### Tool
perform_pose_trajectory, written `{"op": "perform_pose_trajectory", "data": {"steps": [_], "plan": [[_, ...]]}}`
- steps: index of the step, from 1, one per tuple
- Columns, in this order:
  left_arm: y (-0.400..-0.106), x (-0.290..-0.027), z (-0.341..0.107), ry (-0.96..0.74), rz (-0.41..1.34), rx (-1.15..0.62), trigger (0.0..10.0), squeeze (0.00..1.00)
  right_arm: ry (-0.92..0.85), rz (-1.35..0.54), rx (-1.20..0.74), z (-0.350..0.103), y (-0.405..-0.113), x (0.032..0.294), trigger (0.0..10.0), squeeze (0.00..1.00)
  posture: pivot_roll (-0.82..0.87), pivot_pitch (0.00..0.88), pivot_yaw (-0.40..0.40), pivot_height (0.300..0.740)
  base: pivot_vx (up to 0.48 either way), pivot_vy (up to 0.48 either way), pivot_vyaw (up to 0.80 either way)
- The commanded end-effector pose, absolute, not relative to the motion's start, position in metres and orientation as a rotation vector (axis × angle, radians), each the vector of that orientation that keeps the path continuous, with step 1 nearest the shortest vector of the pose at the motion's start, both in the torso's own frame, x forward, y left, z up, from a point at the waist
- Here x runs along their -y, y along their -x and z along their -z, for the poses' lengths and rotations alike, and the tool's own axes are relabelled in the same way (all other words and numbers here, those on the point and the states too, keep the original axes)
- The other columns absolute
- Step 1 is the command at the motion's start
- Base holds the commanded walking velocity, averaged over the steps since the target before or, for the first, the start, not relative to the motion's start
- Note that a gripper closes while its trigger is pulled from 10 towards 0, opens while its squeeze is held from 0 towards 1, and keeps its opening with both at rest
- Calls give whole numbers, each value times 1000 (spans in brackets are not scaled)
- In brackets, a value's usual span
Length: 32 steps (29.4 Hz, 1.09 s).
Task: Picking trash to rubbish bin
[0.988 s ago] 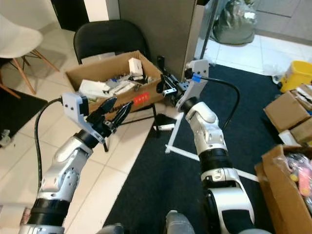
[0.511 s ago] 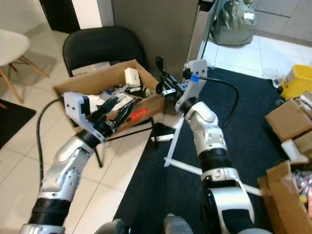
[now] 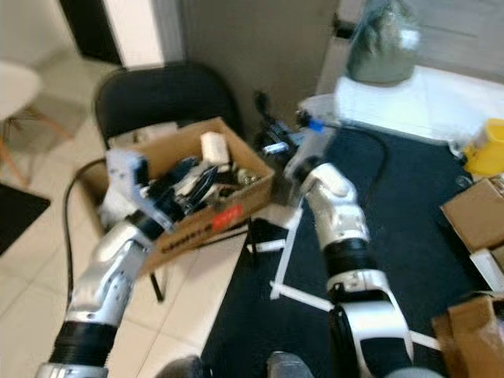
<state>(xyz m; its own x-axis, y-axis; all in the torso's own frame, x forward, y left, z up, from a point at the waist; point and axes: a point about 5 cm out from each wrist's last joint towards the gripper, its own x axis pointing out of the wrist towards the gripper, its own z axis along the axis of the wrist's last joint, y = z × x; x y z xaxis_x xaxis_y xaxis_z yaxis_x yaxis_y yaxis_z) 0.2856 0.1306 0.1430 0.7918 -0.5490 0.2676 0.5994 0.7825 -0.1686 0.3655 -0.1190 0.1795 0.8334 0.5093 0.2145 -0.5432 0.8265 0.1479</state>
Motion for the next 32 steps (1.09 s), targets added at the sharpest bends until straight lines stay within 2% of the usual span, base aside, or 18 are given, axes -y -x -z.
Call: {"op": "perform_pose_trajectory", "data": {"steps": [1,11,15,32], "plan": [[-285,-129,-141,243,635,199,10000,0,-207,-544,166,-178,-365,125,10000,0,-75,0,-43,740,458,0,0],[-286,-130,-141,248,620,193,10000,0,-186,-553,168,-179,-365,124,10000,0,-71,0,-43,740,455,0,0],[-286,-130,-141,247,615,198,10000,0,-165,-572,172,-180,-364,122,10000,0,-71,0,-43,740,284,0,800],[-284,-132,-143,239,610,209,10000,0,-78,-608,175,-182,-363,119,10000,0,-69,0,-40,740,0,0,736]]}}
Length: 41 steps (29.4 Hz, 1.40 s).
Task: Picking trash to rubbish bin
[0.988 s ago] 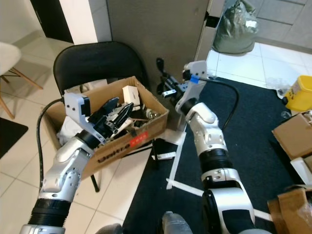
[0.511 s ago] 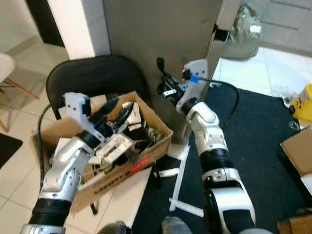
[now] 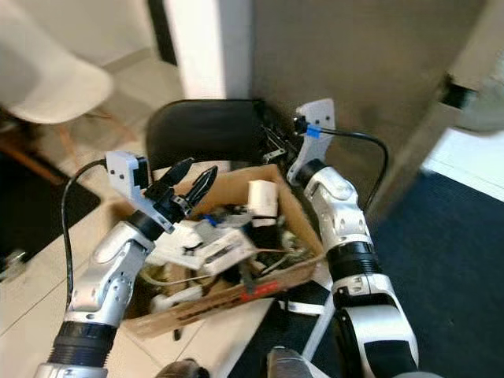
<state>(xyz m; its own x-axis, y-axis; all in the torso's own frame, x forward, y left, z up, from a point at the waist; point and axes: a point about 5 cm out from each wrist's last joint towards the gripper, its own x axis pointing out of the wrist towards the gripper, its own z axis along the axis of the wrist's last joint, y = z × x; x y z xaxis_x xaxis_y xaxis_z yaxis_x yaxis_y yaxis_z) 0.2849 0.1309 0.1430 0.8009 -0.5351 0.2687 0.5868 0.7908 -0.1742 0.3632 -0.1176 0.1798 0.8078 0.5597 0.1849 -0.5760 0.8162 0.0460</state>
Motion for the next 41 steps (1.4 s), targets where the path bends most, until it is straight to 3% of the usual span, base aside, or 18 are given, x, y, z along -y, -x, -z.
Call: {"op": "perform_pose_trajectory", "data": {"steps": [1,12,13,24,25,26,27,30,33,36,41], "plan": [[-284,-132,-143,238,610,210,10000,0,-54,-611,169,-182,-363,119,10000,0,-69,0,-40,740,0,0,0],[-282,-132,-143,233,619,212,10000,0,114,-654,104,-183,-365,120,10000,20,-61,0,-38,740,0,0,0],[-281,-131,-143,234,630,213,10000,0,130,-647,94,-184,-366,120,10000,1000,-61,0,-38,740,0,0,0],[-279,-131,-143,236,643,212,10000,0,98,-553,72,-186,-372,135,10000,1000,-59,0,-38,740,0,0,0],[-279,-131,-143,237,644,211,10000,0,22,-566,99,-192,-372,134,10000,549,-59,0,-38,740,0,0,0],[-279,-131,-143,237,644,211,10000,0,22,-566,99,-192,-372,134,10000,549,-59,0,-38,740,0,0,0],[-279,-131,-143,238,644,210,10000,0,-31,-578,119,-196,-371,134,10000,0,-59,0,-38,740,0,0,0],[-283,-133,-142,253,596,190,10000,0,-282,-681,210,-215,-362,122,10000,0,-61,0,-42,740,0,0,0],[-285,-134,-141,259,574,183,10000,0,-321,-718,227,-218,-359,116,10000,0,-61,0,-43,740,0,0,0],[-290,-136,-140,251,524,169,10000,0,-216,-798,184,-200,-349,94,10000,0,-61,0,-46,740,0,0,0],[-292,-136,-137,235,496,137,10000,0,-182,-813,152,-193,-349,91,10000,0,-64,0,-49,740,0,0,0]]}}
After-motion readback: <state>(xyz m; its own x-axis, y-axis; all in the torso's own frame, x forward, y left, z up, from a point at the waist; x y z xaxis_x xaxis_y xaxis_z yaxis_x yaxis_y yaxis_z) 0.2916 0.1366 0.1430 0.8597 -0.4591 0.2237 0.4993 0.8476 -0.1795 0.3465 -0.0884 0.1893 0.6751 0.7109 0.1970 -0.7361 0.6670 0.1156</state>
